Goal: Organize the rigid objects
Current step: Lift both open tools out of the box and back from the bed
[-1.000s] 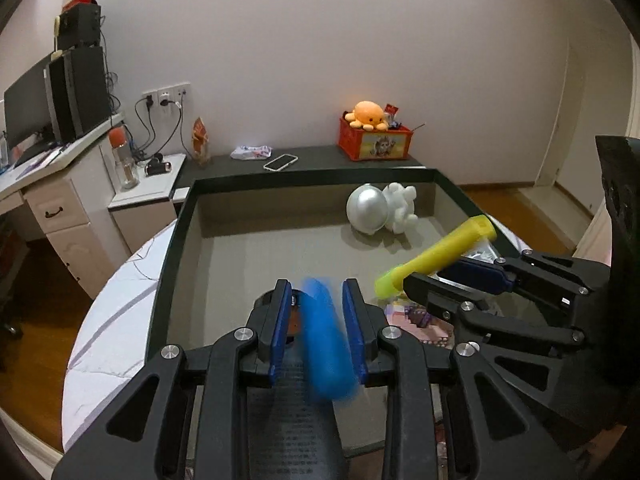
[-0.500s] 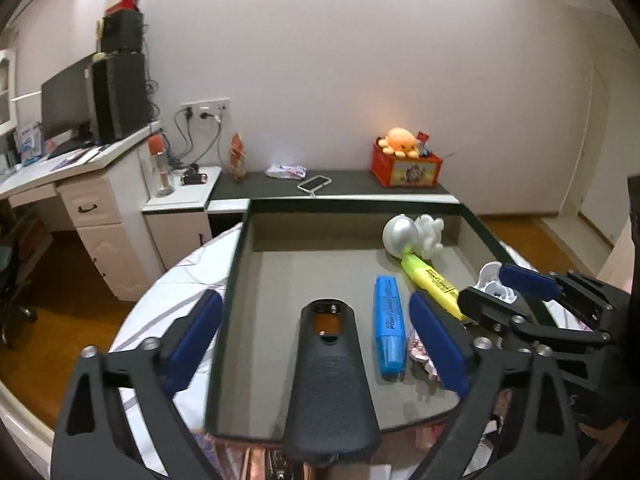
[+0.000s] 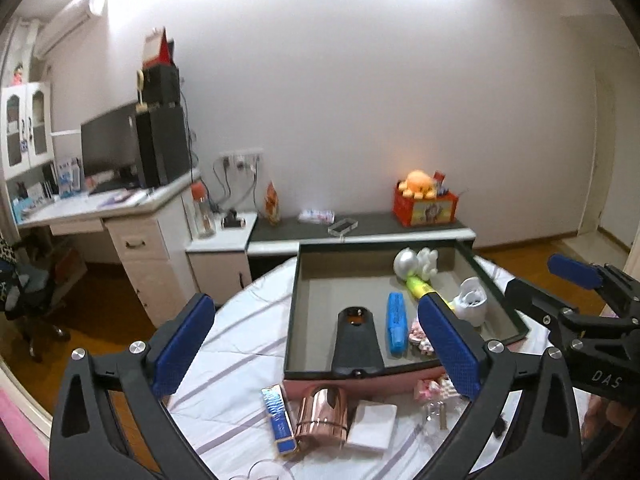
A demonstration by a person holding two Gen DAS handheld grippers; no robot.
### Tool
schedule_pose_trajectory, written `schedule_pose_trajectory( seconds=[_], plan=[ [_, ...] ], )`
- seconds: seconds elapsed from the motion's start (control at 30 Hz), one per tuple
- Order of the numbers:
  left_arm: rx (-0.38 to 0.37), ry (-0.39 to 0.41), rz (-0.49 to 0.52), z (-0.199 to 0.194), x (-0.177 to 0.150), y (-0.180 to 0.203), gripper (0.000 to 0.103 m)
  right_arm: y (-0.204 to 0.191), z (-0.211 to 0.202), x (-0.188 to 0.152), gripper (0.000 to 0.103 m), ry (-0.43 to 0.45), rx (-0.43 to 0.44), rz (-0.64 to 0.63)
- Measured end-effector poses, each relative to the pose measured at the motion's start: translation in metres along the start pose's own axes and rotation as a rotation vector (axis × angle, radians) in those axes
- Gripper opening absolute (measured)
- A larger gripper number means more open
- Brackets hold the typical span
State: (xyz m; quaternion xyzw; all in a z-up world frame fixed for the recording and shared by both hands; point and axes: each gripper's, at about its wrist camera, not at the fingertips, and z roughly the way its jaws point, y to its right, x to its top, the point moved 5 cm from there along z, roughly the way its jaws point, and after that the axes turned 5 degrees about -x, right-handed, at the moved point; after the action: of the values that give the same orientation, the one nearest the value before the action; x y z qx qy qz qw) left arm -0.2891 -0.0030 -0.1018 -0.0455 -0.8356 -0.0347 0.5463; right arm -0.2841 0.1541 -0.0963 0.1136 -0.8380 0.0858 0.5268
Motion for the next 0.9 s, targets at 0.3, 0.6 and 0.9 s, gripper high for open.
schedule_pose_trajectory(
  seconds=[0.3, 0.6, 0.9],
  plan=[
    [0.032, 0.092, 0.057, -0.074, -0.009, -0.002, 0.103, -0.022, -0.074, -0.004, 0.094, 0.189, -0.008, -0.054],
    [0.001, 0.105, 0.035, -0.113, -0.022, -0.004, 0.103, -0.034, -0.116, -0.022, 0.103, 0.218, -0.042, -0.097],
    [-0.015, 0.105, 0.056, -0.129, -0.030, 0.001, 0.103, -0.034, -0.127, -0.036, 0.103, 0.179, -0.045, -0.086]
  ],
)
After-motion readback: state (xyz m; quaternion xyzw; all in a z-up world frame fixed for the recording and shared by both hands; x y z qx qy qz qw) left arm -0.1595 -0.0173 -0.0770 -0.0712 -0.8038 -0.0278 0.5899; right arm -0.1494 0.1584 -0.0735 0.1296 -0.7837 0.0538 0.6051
